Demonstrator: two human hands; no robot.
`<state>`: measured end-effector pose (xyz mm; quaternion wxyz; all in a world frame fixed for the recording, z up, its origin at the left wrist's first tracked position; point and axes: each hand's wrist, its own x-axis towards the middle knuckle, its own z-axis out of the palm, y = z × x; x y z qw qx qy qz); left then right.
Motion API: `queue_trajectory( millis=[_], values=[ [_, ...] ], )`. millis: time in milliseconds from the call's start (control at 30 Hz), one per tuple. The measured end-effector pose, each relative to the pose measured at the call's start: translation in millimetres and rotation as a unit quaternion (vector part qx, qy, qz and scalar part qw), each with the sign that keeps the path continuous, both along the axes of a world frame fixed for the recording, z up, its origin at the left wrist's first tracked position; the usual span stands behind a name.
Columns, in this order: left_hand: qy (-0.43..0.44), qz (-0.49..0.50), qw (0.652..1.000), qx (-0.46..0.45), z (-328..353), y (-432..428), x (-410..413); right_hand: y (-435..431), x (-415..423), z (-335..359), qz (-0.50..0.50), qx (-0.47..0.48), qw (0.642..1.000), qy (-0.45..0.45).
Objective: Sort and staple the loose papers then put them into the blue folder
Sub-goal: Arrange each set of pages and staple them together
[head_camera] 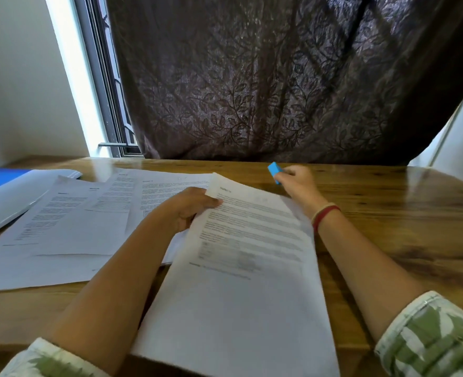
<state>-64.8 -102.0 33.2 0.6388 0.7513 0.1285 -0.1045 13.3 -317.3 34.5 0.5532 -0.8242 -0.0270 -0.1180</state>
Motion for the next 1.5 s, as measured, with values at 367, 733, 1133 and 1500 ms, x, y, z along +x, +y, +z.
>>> queue_trajectory(
  millis=[367, 733, 1133, 1500],
  values=[
    [-0.066, 0.220, 0.968, -0.104, -10.9, -6.4, 2.4, -79.7, 18.4, -24.0, -0.230, -0.259, 0.937, 0.052],
    [-0.066, 0.212, 0.971, -0.087, -15.0, -9.1, 6.6, -90.2, 18.0, -35.8, -0.271, -0.324, 0.903, 0.073],
    [-0.110, 0.245, 0.955, -0.126, -20.4, -7.2, 11.5, 47.8, -63.4, -2.7, 0.095, -0.371, 0.911, -0.150],
    [-0.092, 0.256, 0.897, -0.348, -16.1, 4.4, 10.6, 80.4, -95.6, -27.2, 0.230, -0.448, 0.857, -0.108]
  ],
)
